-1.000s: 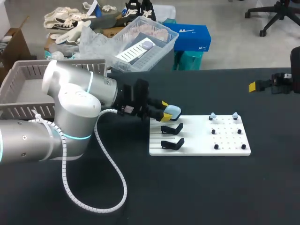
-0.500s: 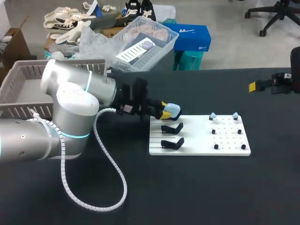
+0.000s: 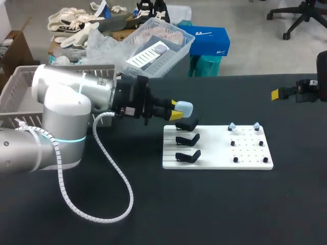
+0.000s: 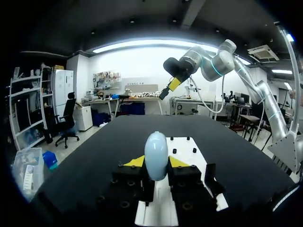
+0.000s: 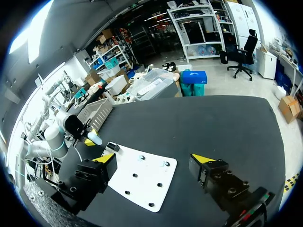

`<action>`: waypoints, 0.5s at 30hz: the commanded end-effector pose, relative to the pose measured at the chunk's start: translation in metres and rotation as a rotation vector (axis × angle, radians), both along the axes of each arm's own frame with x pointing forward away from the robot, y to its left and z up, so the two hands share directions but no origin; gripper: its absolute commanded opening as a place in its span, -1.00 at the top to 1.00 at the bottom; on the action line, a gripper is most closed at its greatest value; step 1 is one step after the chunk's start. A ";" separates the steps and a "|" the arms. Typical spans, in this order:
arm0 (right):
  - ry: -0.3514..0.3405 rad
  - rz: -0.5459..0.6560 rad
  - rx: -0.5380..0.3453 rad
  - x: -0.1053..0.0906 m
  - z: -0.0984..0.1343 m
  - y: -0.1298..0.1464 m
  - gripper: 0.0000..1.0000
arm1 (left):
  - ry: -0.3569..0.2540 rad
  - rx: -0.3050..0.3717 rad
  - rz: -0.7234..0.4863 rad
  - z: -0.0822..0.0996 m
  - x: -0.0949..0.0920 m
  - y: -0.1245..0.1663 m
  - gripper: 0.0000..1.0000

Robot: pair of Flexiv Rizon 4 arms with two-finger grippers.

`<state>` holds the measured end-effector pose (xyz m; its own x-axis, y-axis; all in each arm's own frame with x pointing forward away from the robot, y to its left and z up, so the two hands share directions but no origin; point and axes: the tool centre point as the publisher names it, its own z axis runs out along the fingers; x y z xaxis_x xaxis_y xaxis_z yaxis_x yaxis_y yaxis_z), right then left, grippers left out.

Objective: Pick up each earbud case from the left stands, insert the matching earbuds, close the lid, and place the case in the box.

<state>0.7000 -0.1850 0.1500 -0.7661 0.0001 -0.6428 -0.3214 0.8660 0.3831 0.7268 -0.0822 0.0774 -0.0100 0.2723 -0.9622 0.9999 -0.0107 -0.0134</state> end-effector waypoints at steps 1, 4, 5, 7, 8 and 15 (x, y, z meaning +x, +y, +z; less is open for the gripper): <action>0.000 0.000 0.000 0.000 0.000 0.000 -1.00 | -0.002 -0.062 0.043 0.019 -0.028 0.014 1.00; 0.000 0.000 0.000 0.000 0.000 0.000 -1.00 | 0.008 -0.097 0.047 0.031 -0.038 0.015 1.00; 0.000 0.000 0.000 0.000 0.000 0.000 -1.00 | 0.008 -0.108 0.048 0.034 -0.042 0.015 1.00; 0.000 0.000 0.000 0.000 0.000 0.000 -1.00 | 0.012 -0.124 0.047 0.040 -0.049 0.015 1.00; 0.000 0.000 0.000 0.000 0.000 0.000 -1.00 | 0.015 -0.128 0.045 0.042 -0.051 0.015 1.00; 0.000 0.000 0.000 0.000 0.000 0.000 -1.00 | -0.011 -0.165 0.017 0.050 -0.077 0.013 1.00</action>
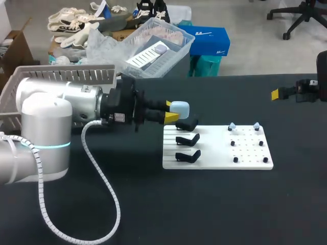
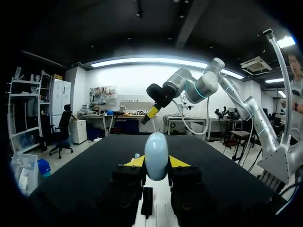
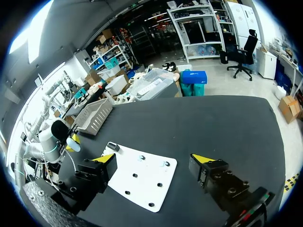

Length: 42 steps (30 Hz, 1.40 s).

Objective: Pick up each earbud case from the left stands, insert the matching earbuds, close the lid, and place the case in the box.

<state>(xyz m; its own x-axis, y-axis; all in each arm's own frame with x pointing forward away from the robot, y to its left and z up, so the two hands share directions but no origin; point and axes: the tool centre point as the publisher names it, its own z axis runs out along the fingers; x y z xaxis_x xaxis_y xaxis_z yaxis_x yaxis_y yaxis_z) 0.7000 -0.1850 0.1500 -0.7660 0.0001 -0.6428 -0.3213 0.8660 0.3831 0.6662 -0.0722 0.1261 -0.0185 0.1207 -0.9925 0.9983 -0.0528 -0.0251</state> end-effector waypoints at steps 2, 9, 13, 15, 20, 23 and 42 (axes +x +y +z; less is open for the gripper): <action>0.000 0.000 0.000 0.000 0.000 0.000 -1.00 | -0.026 -0.016 0.052 0.003 -0.023 0.002 1.00; 0.000 0.000 0.000 0.000 0.000 0.000 -1.00 | -0.041 -0.039 0.048 0.006 -0.036 -0.005 1.00; 0.000 0.000 0.000 0.000 0.000 0.000 -1.00 | -0.041 -0.039 0.048 0.006 -0.036 -0.005 1.00; 0.000 0.000 0.000 0.000 0.000 0.000 -1.00 | -0.041 -0.039 0.048 0.006 -0.036 -0.005 1.00; 0.000 0.000 0.000 0.000 0.000 0.000 -1.00 | -0.041 -0.039 0.048 0.006 -0.036 -0.005 1.00; 0.000 0.000 0.000 0.000 0.000 0.000 -1.00 | -0.041 -0.039 0.048 0.006 -0.036 -0.005 1.00; 0.012 0.028 -0.028 -0.002 -0.003 0.013 -1.00 | -0.034 -0.041 0.032 -0.001 -0.038 -0.013 1.00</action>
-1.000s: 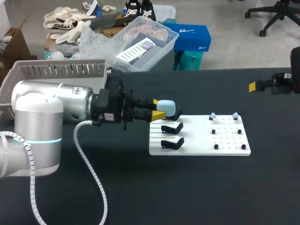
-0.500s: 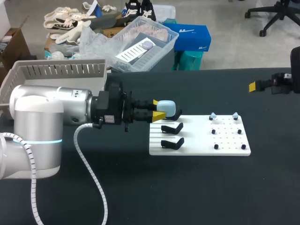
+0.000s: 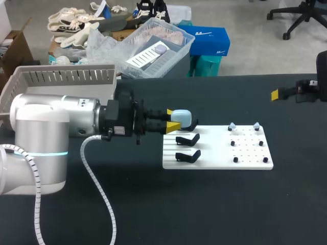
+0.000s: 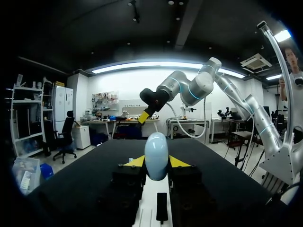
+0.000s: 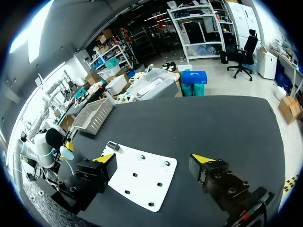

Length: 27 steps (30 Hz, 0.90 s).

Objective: Pick up each earbud case from the left stands, insert the matching earbuds, close the lid, and place the case in the box.

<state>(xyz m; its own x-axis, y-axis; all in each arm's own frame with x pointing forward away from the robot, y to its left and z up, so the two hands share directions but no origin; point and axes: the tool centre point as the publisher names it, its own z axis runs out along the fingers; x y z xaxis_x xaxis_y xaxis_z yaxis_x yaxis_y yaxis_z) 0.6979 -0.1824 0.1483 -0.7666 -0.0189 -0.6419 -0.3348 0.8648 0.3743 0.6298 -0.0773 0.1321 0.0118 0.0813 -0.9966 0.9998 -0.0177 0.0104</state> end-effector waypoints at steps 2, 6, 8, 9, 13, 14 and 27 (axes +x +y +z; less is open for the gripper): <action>0.021 0.022 -0.043 -0.003 -0.004 0.017 -1.00 | 0.007 -0.012 -0.015 -0.010 -0.002 -0.012 1.00; 0.017 0.051 -0.061 -0.016 -0.005 0.033 -1.00 | 0.011 -0.019 -0.028 -0.014 -0.001 -0.018 1.00; 0.010 0.061 -0.058 -0.023 -0.004 0.040 -1.00 | 0.013 -0.022 -0.032 -0.016 -0.001 -0.019 1.00; 0.004 0.068 -0.063 -0.027 -0.004 0.044 -1.00 | 0.015 -0.022 -0.033 -0.017 -0.002 -0.019 1.00; -0.011 0.101 -0.063 -0.040 -0.001 0.061 -1.00 | 0.020 -0.018 -0.037 -0.021 -0.001 -0.019 1.00; -0.015 0.111 -0.064 -0.043 0.000 0.065 -1.00 | 0.021 -0.017 -0.037 -0.022 -0.001 -0.019 1.00; -0.017 0.247 -0.077 -0.078 -0.001 0.123 -1.00 | 0.020 -0.001 -0.037 -0.026 0.001 -0.018 1.00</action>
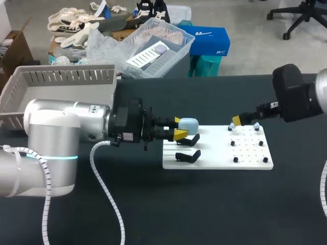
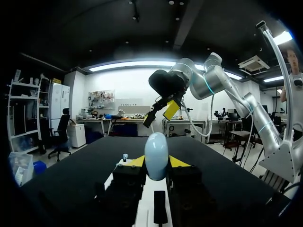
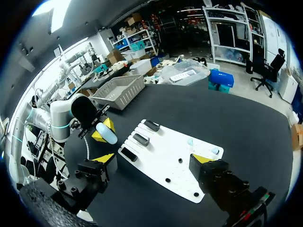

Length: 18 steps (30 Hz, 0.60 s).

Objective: Pick up each earbud case from the left stands, insert the matching earbuds, close the lid, and place the case in the box.

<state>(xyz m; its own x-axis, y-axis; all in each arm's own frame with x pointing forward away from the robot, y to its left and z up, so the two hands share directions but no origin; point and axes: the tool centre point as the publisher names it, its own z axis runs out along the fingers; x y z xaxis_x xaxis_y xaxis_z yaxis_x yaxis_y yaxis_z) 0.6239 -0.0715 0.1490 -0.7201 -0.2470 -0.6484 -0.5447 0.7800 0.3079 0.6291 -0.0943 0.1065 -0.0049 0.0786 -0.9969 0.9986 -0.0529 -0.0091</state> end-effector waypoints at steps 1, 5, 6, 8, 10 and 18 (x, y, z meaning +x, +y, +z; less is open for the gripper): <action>0.007 0.011 -0.019 -0.005 -0.003 0.017 -1.00 | 0.001 0.001 -0.002 0.000 0.001 -0.001 1.00; 0.023 0.025 -0.028 -0.007 -0.007 0.030 -1.00 | 0.001 0.001 -0.002 0.000 0.001 -0.001 1.00; 0.029 0.029 -0.029 -0.007 -0.009 0.033 -1.00 | 0.001 0.001 -0.002 0.000 0.001 -0.001 1.00; 0.042 0.036 -0.027 -0.006 -0.011 0.040 -1.00 | 0.001 0.001 -0.002 0.000 0.001 -0.001 1.00; 0.050 0.042 -0.024 -0.005 -0.013 0.047 -1.00 | 0.001 0.001 -0.002 0.000 0.001 -0.001 1.00; 0.073 0.073 -0.031 -0.003 -0.020 0.071 -1.00 | 0.001 0.001 -0.002 0.000 0.001 -0.001 1.00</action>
